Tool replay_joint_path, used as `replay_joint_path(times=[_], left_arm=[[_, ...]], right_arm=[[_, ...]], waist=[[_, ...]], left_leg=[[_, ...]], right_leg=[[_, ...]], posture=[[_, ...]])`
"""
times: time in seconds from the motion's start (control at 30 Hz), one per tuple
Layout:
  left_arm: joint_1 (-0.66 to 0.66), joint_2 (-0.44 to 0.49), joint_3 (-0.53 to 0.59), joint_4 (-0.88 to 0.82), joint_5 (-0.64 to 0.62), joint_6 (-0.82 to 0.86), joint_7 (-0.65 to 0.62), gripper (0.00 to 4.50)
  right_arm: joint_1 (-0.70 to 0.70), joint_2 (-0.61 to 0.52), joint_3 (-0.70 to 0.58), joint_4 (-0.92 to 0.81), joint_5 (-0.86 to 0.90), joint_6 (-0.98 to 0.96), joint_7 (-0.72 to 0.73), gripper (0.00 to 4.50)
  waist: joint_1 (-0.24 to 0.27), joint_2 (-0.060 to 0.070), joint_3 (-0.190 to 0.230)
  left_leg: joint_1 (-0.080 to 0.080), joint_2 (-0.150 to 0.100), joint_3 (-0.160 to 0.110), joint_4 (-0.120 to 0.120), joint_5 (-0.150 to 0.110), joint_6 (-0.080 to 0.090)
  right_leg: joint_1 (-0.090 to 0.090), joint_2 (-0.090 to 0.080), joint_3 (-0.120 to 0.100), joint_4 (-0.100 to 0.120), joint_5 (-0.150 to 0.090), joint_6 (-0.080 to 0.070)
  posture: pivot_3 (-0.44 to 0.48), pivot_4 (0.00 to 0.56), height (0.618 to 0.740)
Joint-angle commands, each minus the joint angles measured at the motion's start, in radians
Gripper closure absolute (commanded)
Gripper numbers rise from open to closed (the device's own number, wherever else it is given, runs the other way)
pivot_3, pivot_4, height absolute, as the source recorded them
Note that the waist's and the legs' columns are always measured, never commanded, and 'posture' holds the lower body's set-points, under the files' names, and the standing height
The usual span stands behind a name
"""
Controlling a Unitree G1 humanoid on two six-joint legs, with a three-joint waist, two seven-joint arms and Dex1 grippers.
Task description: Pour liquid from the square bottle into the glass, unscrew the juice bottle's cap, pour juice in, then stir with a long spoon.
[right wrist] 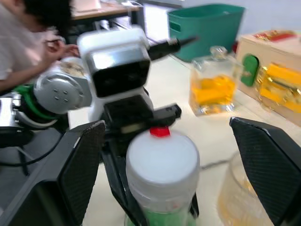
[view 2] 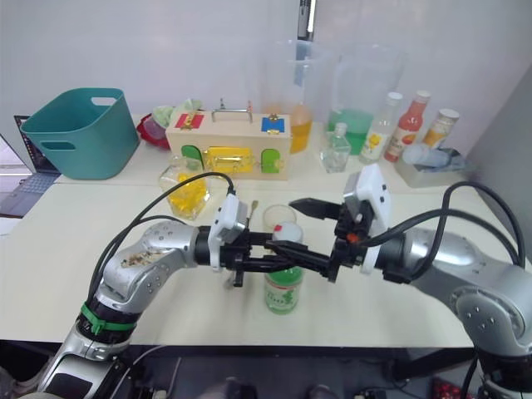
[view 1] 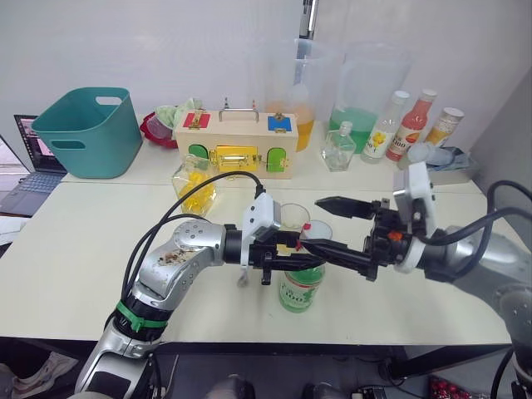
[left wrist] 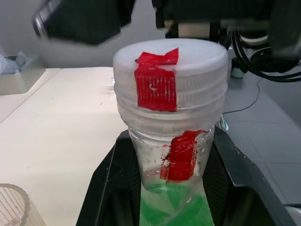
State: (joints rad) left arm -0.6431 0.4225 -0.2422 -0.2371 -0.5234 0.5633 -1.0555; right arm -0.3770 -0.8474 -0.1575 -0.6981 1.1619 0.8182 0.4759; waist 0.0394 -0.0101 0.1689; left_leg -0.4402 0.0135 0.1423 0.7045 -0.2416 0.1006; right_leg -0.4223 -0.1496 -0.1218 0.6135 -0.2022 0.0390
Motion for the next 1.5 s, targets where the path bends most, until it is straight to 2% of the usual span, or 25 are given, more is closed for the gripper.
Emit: replay_joint_path(times=[0.03,0.33,0.67,0.77,0.97,1.07,1.33,1.5], left_arm=[[-0.023,-0.014,-0.014,0.022,0.009,-0.016,-0.016,3.17],[-0.02,-0.025,-0.017,0.029,0.019,-0.023,-0.032,3.17],[-0.005,-0.02,-0.012,0.013,0.019,-0.018,-0.022,3.17],[0.002,-0.017,-0.013,0.012,0.024,-0.024,-0.022,3.17],[0.007,-0.017,-0.012,0.008,0.027,-0.031,-0.018,3.17],[0.01,-0.014,-0.01,0.006,0.028,-0.033,-0.017,3.17],[0.025,-0.001,0.002,-0.032,-0.003,0.007,-0.009,3.17],[0.026,0.006,0.0,-0.05,-0.009,0.021,-0.011,3.17]], right_arm=[[0.019,0.0,-0.031,-0.079,0.028,0.013,-0.098,0.01],[0.036,-0.002,-0.031,-0.087,0.076,0.017,-0.167,0.01],[0.02,-0.012,-0.027,-0.069,0.111,0.014,-0.161,0.01],[0.009,-0.007,-0.02,-0.061,0.112,0.013,-0.155,0.84],[0.006,-0.006,-0.018,-0.045,0.103,0.006,-0.128,2.79],[-0.001,-0.01,-0.009,-0.037,0.086,0.007,-0.102,2.81],[-0.013,-0.046,0.048,0.001,-0.037,-0.018,0.117,2.81],[-0.143,-0.109,0.198,0.26,-0.263,-0.176,0.569,2.81]], waist=[[-0.001,0.0,0.0],[0.001,0.0,0.0],[0.001,0.0,0.0],[0.001,0.0,0.0],[0.001,0.0,0.0],[0.001,0.0,0.0],[0.001,0.0,0.0],[-0.002,0.0,0.0]], left_leg=[[0.0,0.0,0.0,0.0,0.001,0.001],[0.0,0.0,0.0,0.0,0.001,0.004],[0.0,0.0,0.0,0.0,0.001,0.004],[0.0,0.0,0.0,0.0,0.001,0.004],[0.0,0.0,0.0,0.0,0.001,0.004],[0.0,0.0,0.0,0.0,0.001,0.004],[0.0,0.0,0.0,0.0,0.001,0.005],[0.0,0.0,0.0,0.001,0.001,0.005]], right_leg=[[0.0,0.0,0.0,0.0,0.0,0.0],[0.0,0.001,0.001,0.0,0.0,0.0],[0.0,0.001,0.001,0.0,0.0,0.0],[0.001,0.001,0.001,0.0,0.0,0.0],[0.0,0.002,0.001,0.0,0.0,0.0],[0.001,0.002,0.001,0.0,0.0,0.0],[0.001,0.002,0.001,-0.001,0.0,0.0],[0.001,0.003,0.001,-0.001,0.0,0.0]], posture=[[0.0,0.15,0.733],[0.0,0.15,0.733],[0.0,0.15,0.733],[0.0,0.15,0.733],[0.0,0.15,0.733],[0.0,0.15,0.733],[0.0,0.15,0.733],[0.0,0.15,0.733]])
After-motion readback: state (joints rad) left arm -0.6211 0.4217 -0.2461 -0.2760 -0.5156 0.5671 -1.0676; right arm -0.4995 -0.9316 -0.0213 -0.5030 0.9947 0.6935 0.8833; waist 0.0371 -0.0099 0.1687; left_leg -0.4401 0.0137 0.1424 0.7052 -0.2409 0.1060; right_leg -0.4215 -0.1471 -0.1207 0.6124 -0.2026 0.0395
